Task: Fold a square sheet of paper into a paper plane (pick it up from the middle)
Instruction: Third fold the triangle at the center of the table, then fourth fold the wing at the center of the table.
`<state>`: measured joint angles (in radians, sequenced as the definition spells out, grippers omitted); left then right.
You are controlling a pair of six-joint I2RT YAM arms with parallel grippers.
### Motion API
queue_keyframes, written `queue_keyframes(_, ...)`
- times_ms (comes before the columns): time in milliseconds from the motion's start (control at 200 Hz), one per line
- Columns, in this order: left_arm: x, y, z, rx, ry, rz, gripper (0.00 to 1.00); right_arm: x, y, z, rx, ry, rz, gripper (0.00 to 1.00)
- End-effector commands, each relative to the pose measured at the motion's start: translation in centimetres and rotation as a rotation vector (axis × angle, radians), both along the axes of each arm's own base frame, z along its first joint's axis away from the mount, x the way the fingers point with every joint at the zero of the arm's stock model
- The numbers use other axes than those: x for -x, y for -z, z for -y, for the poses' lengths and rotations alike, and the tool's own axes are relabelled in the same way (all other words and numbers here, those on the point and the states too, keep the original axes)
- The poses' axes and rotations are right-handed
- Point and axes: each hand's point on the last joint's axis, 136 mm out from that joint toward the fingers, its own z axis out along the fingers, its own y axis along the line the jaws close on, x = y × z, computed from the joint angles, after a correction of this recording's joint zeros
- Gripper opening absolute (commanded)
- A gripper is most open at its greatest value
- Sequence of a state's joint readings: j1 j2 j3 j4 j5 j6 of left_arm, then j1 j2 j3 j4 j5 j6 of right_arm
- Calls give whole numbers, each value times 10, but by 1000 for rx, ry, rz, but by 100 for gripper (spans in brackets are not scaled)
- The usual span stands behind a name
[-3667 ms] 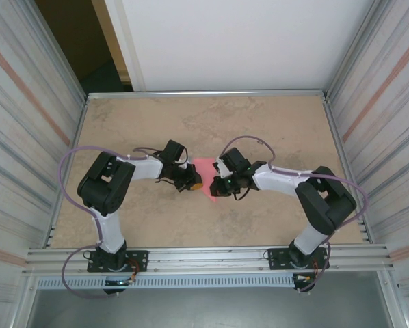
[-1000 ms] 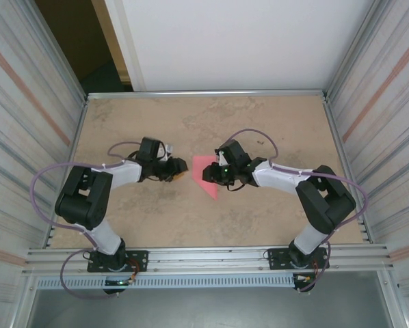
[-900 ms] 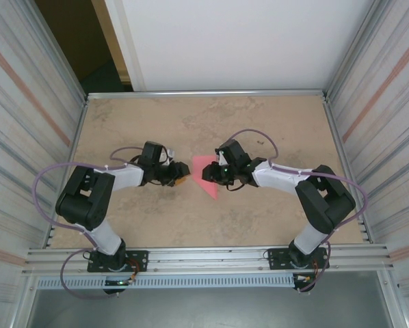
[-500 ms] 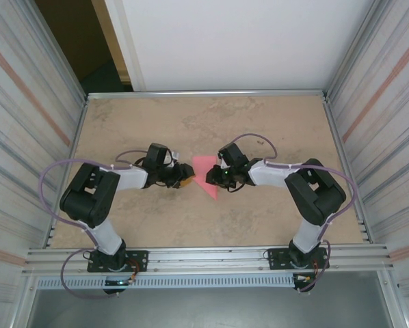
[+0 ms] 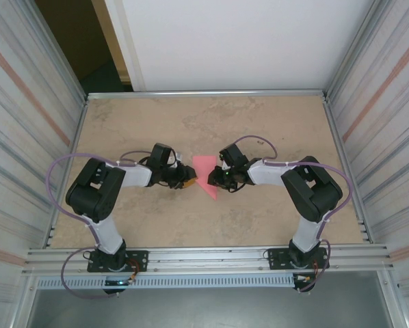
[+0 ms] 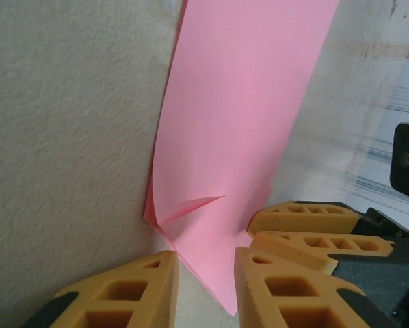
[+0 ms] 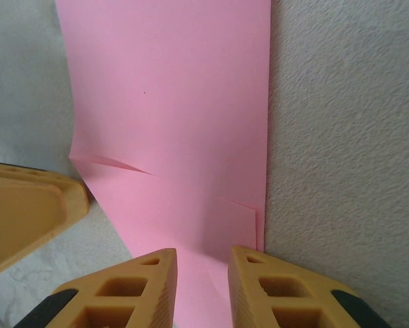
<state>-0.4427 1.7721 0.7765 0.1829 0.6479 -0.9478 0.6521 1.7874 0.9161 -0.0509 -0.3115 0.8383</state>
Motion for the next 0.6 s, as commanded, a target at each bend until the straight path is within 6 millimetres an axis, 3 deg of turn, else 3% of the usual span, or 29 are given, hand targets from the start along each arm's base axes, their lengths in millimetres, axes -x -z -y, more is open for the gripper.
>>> queue_keyframes(0, -2, -3, 5, 8, 18, -10, 29, 3, 17, 8, 40, 32, -54, 26)
queue_keyframes(296, 2, 11, -8, -80, -20, -58, 30, 4, 21, 11, 52, 40, -65, 26)
queue_keyframes(591, 0, 12, -1, -58, -4, -77, 27, 5, 25, 12, 58, 39, -77, 25)
